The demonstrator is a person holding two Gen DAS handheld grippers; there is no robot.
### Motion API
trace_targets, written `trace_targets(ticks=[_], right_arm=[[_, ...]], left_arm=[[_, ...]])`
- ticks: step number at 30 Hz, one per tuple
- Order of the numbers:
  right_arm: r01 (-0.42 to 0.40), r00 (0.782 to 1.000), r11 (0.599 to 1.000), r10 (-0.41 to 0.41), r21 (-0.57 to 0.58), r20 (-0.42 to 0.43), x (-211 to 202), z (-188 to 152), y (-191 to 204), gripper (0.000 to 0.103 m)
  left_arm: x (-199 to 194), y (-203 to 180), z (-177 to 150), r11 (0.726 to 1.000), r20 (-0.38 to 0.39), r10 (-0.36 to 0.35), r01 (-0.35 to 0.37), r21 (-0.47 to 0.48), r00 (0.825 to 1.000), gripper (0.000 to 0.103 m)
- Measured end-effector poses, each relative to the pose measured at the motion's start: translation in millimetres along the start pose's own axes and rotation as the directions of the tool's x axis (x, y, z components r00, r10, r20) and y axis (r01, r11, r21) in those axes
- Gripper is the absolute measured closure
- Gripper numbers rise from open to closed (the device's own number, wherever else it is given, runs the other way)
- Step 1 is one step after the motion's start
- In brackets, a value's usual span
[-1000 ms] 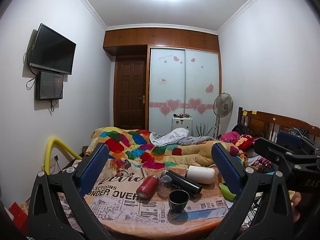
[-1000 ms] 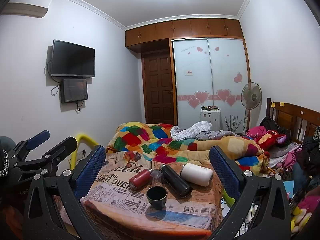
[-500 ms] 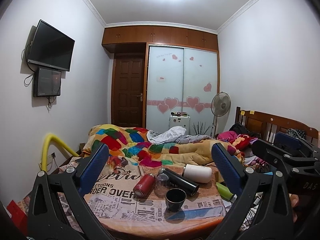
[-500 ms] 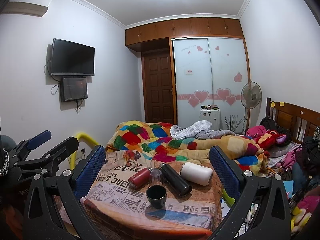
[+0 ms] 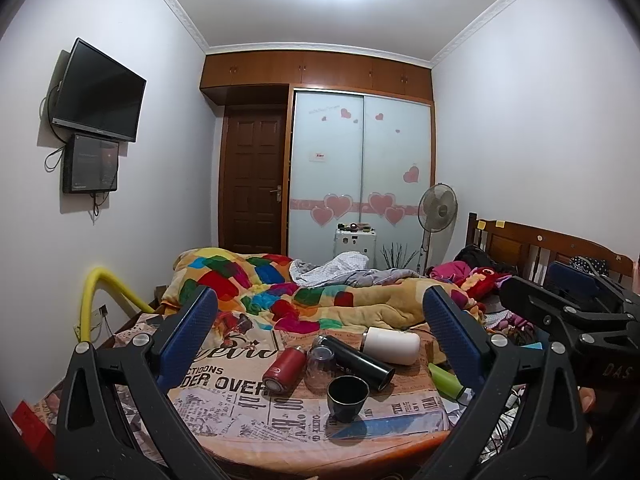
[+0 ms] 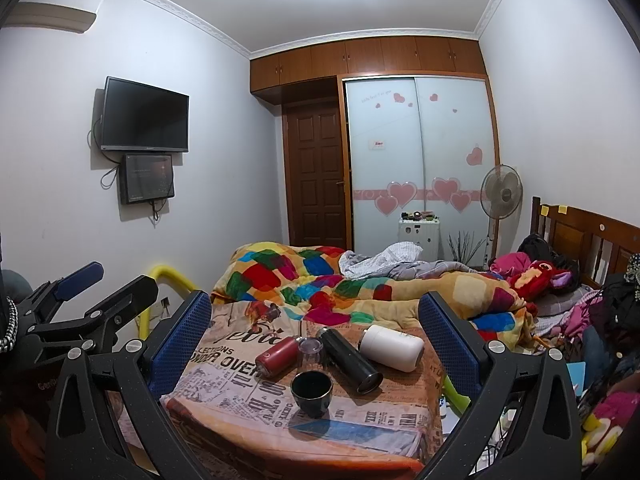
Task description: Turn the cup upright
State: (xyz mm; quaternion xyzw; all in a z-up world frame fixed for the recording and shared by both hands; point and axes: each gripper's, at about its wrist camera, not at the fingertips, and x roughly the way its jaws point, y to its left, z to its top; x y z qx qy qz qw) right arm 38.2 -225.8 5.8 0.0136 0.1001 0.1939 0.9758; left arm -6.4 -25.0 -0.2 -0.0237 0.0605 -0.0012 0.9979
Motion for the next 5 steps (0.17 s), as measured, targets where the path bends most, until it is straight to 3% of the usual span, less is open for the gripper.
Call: trace_targets(ticks=[5], right_arm=[[0.002, 1.000, 1.000, -0.002, -0.011, -0.006, 0.4, -0.1, -0.1, 0.000]], left_arm=[[0.0, 1.5, -1.4, 1.000, -0.003, 0.000, 0.000, -0.004, 1.000, 0.000]])
